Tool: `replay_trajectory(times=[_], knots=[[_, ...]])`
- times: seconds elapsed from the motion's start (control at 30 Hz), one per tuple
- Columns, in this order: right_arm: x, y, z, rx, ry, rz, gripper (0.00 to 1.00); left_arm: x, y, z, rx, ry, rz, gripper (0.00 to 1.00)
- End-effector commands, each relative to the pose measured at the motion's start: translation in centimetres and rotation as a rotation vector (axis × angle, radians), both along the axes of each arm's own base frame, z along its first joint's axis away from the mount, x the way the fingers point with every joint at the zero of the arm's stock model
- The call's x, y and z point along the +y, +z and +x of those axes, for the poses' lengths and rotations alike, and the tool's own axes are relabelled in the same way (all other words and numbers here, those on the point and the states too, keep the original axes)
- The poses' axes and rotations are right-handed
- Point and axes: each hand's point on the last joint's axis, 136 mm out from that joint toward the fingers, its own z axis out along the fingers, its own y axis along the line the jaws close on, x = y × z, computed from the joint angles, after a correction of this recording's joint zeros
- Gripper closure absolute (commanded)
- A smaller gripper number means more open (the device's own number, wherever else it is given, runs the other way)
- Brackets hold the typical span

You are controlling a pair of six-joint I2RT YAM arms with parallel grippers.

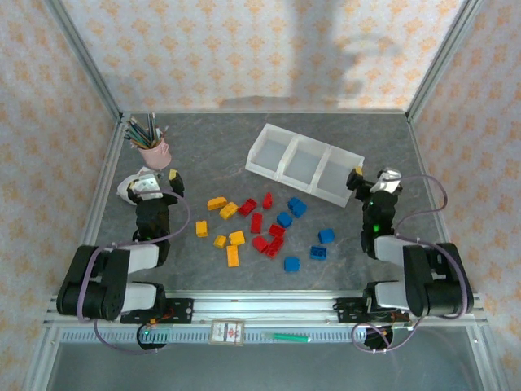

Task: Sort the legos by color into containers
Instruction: Pick up the lego from the center of the table.

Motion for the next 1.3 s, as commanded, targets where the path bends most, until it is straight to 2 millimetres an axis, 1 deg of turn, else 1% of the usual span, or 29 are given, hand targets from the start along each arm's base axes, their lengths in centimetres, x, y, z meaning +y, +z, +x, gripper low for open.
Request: replay_trajectory(times=[0.0,0.07,0.13,0.2,0.23,0.3,0.37,0.43,0.47,0.53,0.67,0.8,0.87,0.97,1.03,1.13,1.17,1.27], knots=[[-0.5,1.2,0.1,0.027,-0.03,0.072,0.0,0.2,0.3,0.0,0.028,0.004,-0.082,0.0],[-0.3,2.5,-0.2,0.004,-0.027,0.133,0.0,0.3,1.0,0.0,0.022,0.018,-0.16,0.0],[-0.2,3.5,-0.6,-0.005,-0.03,0.232,0.0,1.1,1.5,-0.2,0.021,0.072,-0.278,0.0],[-0.4,3.2,-1.0,0.045,-0.073,0.353,0.0,0.4,2.1,-0.1,0.022,0.03,-0.284,0.0],[-0.4,2.9,-1.3,0.079,-0.094,0.399,0.0,0.3,2.2,-0.3,0.0,0.024,-0.318,0.0],[0.1,2.8,-1.6,0.109,-0.085,0.458,0.0,0.2,2.3,-0.7,-0.027,0.02,-0.382,0.0],[0.9,2.7,-1.9,0.126,-0.043,0.488,0.0,-0.4,2.6,-0.6,-0.02,-0.017,-0.41,0.0],[1.8,2.8,-2.2,0.15,0.003,0.497,0.0,-1.1,2.3,-0.3,0.036,-0.043,-0.439,0.0],[1.9,2.6,-2.4,0.163,0.002,0.502,0.0,-1.4,2.3,-0.2,0.056,-0.057,-0.449,0.0],[2.1,1.9,-2.7,0.21,0.004,0.503,0.0,-2.5,1.9,-0.3,0.094,-0.109,-0.484,0.0],[4.1,0.7,-3.0,0.328,0.053,0.468,0.0,-4.7,1.4,-0.8,0.158,-0.219,-0.538,0.01],[6.7,-0.2,-3.6,0.425,0.102,0.431,0.0,-8.2,1.4,-1.8,0.22,-0.37,-0.579,0.01],[7.6,-0.8,-3.9,0.47,0.111,0.424,0.0,-10.0,1.6,-2.4,0.249,-0.43,-0.565,0.01],[9.7,-1.7,-4.5,0.535,0.141,0.401,0.0,-12.6,1.5,-3.4,0.295,-0.493,-0.552,0.01],[11.7,-2.2,-4.9,0.58,0.168,0.361,0.0,-14.3,1.2,-4.1,0.321,-0.544,-0.56,0.01],[14.1,-3.0,-5.5,0.63,0.197,0.305,0.0,-16.2,0.8,-4.9,0.357,-0.601,-0.55,0.01],[14.7,-3.5,-5.7,0.648,0.202,0.294,0.0,-16.9,0.8,-5.1,0.367,-0.611,-0.577,0.01],[16.6,-5.3,-6.3,0.71,0.207,0.277,0.0,-18.8,0.9,-5.8,0.383,-0.648,-0.561,0.01]])
